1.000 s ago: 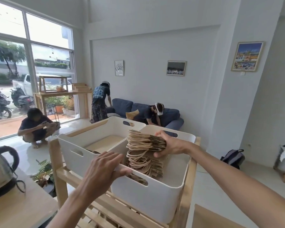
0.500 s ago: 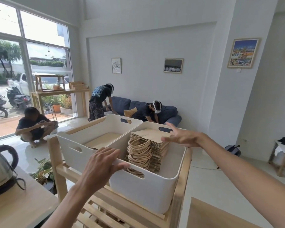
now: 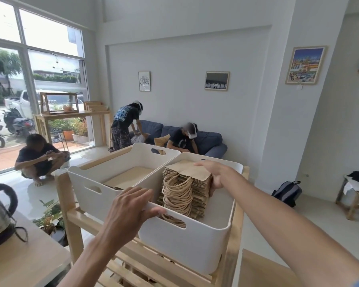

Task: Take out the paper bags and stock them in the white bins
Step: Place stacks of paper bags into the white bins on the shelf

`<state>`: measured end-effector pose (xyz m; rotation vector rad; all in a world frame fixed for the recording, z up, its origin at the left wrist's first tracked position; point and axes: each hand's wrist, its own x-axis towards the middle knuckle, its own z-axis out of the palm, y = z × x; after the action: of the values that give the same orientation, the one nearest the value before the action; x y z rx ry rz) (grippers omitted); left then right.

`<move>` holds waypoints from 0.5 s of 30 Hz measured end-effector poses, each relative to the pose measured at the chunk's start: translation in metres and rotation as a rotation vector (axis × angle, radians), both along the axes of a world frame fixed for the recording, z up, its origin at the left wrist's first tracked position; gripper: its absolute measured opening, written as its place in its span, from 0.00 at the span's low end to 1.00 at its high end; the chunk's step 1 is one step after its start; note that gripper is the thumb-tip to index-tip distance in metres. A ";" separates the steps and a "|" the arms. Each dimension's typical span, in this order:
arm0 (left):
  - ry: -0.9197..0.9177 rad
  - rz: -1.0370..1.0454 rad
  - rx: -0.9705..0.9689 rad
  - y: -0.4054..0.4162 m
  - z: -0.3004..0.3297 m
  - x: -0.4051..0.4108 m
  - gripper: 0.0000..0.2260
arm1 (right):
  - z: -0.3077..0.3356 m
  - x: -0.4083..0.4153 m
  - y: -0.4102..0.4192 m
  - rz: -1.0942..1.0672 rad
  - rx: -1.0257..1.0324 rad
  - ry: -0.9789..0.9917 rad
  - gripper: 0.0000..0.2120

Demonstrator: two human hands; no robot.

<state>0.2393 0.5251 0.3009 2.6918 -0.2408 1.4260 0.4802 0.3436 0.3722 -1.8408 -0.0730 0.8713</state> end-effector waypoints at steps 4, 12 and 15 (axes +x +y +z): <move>0.005 0.005 0.010 0.000 -0.001 0.001 0.26 | 0.000 -0.003 -0.003 -0.016 -0.023 -0.018 0.34; 0.051 -0.044 0.011 0.002 0.000 -0.001 0.25 | 0.018 -0.036 -0.046 -0.052 -0.190 -0.747 0.36; 0.140 -0.048 0.008 0.000 0.006 -0.010 0.27 | 0.026 -0.060 -0.092 0.052 -0.255 -0.971 0.26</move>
<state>0.2298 0.5250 0.3069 2.7569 -0.2989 1.2197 0.4203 0.2518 0.3983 -2.3578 -0.6373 -0.0576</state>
